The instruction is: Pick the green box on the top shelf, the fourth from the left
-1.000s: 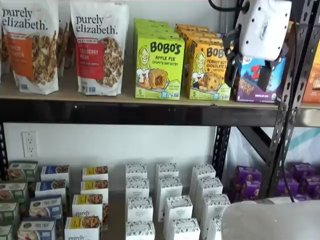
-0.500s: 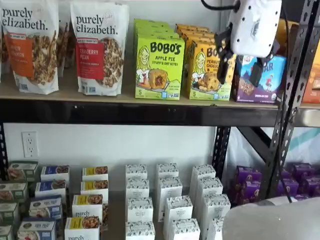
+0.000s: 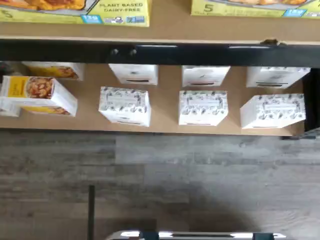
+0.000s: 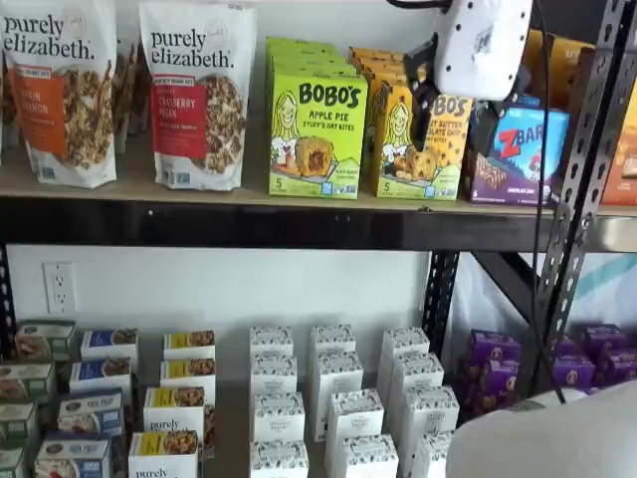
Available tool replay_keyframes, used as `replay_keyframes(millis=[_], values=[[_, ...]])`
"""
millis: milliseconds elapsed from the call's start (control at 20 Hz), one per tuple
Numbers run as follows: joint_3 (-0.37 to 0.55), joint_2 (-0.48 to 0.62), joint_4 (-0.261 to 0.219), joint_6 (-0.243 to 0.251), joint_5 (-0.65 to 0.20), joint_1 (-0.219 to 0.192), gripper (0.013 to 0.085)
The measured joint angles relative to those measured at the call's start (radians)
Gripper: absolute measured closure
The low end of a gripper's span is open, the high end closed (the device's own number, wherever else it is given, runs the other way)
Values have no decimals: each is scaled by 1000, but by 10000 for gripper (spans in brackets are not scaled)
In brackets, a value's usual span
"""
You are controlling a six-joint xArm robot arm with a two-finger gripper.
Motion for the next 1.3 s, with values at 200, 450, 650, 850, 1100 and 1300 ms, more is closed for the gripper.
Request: replay_keyframes(millis=[200, 450, 650, 850, 1100, 1300], values=[[8, 11, -40, 50, -70, 56, 130], [-11, 46, -83, 102, -101, 111, 130], [-24, 72, -55, 105, -125, 110, 130], [-29, 97, -76, 118, -175, 123, 130], [-42, 137, -75, 111, -242, 112, 130], [-53, 167, -34, 91, -289, 94, 130]])
